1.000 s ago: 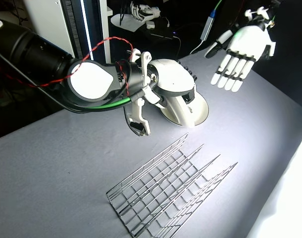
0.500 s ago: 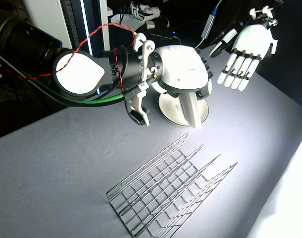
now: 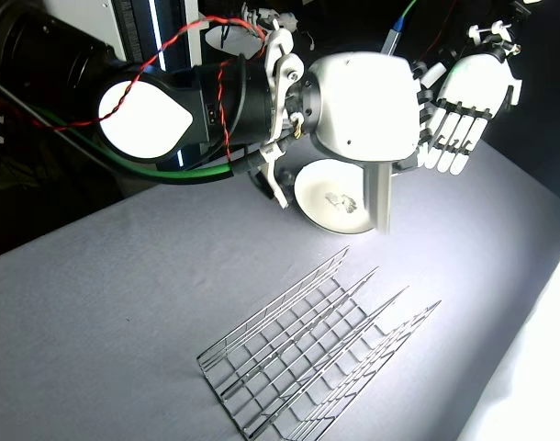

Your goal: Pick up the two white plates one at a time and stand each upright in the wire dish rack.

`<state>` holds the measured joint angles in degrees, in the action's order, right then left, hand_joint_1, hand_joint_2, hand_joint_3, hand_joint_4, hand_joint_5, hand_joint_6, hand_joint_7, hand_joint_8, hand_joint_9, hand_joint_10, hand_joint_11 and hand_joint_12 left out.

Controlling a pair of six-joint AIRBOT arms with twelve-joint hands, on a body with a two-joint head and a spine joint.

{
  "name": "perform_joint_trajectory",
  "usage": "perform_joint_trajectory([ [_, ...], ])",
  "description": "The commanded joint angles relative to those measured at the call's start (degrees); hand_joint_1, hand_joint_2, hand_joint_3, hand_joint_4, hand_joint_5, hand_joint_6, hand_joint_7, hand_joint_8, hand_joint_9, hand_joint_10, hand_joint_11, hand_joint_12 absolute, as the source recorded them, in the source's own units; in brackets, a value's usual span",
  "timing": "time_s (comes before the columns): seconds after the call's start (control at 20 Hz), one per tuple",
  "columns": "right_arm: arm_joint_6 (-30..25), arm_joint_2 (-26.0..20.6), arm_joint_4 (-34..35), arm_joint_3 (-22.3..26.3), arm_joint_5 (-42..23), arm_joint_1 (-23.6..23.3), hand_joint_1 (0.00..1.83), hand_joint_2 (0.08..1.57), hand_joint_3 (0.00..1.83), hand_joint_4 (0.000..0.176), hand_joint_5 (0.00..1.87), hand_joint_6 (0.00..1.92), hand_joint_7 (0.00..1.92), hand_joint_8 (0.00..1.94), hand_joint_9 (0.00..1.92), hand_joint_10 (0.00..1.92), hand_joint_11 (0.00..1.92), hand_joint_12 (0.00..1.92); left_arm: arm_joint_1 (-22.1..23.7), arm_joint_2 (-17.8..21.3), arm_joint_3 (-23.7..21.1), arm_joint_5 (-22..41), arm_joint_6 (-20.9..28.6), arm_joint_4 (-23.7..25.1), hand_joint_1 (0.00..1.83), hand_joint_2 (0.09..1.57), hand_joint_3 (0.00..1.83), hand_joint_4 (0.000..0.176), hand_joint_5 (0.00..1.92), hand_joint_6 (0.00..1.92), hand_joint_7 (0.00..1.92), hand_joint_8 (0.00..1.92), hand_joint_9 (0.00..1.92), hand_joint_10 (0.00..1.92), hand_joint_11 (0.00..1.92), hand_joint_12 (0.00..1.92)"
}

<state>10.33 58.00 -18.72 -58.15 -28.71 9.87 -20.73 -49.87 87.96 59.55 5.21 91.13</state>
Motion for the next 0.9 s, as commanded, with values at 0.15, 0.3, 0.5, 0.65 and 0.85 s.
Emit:
perform_joint_trajectory([
  [0.15, -0.7, -0.9, 8.6, 0.1, -5.2, -2.8, 1.49, 1.11, 0.00, 0.000, 0.84, 1.10, 0.93, 0.90, 0.96, 1.00, 0.86, 1.51, 1.1, -0.1, -0.4, 1.4, -0.5, -3.7, 0.00, 1.19, 0.01, 0.000, 0.00, 0.00, 0.00, 0.00, 0.00, 0.00, 0.00, 0.00],
  [0.3, -0.7, -1.6, 13.6, 0.1, -2.8, -3.6, 1.49, 1.11, 0.00, 0.000, 0.86, 1.08, 0.95, 0.88, 0.96, 1.00, 0.85, 1.51, 0.6, -0.3, 0.0, 1.5, -2.1, -2.9, 0.00, 1.19, 0.01, 0.000, 0.00, 0.00, 0.00, 0.00, 0.00, 0.00, 0.00, 0.00],
  [0.5, -0.7, -2.8, 21.7, 0.1, -0.2, -3.8, 1.49, 1.11, 0.00, 0.000, 0.86, 1.10, 0.93, 0.89, 0.93, 1.03, 0.85, 1.52, 0.1, -1.0, 1.4, 2.0, -2.1, -2.7, 0.00, 1.19, 0.00, 0.000, 0.00, 0.00, 0.00, 0.00, 0.00, 0.00, 0.00, 0.00],
  [0.65, -0.6, -3.8, 24.1, 0.0, 0.2, -3.5, 1.49, 1.11, 0.00, 0.000, 0.87, 1.06, 0.93, 0.91, 0.96, 0.99, 0.86, 1.50, 0.0, -1.0, 1.2, 2.8, -1.4, -2.3, 0.00, 1.19, 0.00, 0.000, 0.00, 0.00, 0.00, 0.00, 0.00, 0.00, 0.00, 0.00],
  [0.85, -0.5, -5.1, 25.5, -0.9, 0.6, -3.1, 1.49, 1.11, 0.00, 0.000, 0.87, 1.08, 0.93, 0.90, 0.94, 1.02, 0.86, 1.51, 0.0, -0.9, 0.4, 3.2, -0.7, -2.0, 0.00, 1.18, 0.00, 0.000, 0.00, 0.00, 0.00, 0.00, 0.00, 0.00, 0.00, 0.00],
])
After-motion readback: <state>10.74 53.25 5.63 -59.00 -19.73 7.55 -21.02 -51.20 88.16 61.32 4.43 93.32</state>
